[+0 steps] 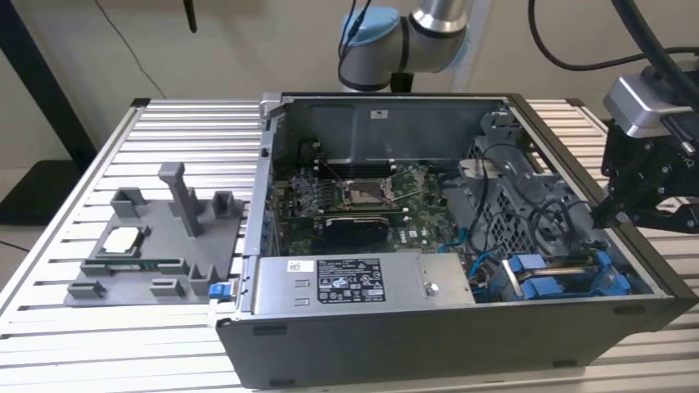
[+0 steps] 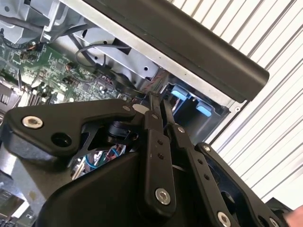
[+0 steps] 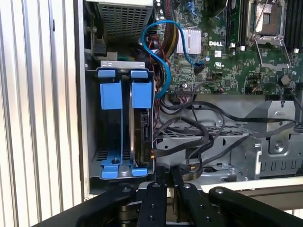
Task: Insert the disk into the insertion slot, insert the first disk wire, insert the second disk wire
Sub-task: 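Insert the second disk wire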
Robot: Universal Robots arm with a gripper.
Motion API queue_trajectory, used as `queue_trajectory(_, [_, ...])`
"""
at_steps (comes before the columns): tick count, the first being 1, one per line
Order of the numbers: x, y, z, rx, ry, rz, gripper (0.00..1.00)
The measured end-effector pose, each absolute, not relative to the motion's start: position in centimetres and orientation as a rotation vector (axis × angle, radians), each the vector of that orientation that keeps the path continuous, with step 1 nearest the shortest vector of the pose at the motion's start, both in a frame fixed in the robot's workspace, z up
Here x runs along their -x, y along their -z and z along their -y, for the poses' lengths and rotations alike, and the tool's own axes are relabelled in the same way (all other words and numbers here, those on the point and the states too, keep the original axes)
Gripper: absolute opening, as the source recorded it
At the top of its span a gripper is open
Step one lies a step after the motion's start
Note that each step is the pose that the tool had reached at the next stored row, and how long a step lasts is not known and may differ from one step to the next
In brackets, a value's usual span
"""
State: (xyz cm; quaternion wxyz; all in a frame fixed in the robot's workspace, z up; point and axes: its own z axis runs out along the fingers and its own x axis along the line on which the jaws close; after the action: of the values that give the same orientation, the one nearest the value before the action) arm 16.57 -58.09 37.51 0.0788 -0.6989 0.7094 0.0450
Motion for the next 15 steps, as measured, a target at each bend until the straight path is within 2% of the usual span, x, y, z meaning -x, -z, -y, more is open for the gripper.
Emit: queue_trajectory(15, [-14.5, -37.8, 56.9, 2.091, -0.141, -2.13, 0.16])
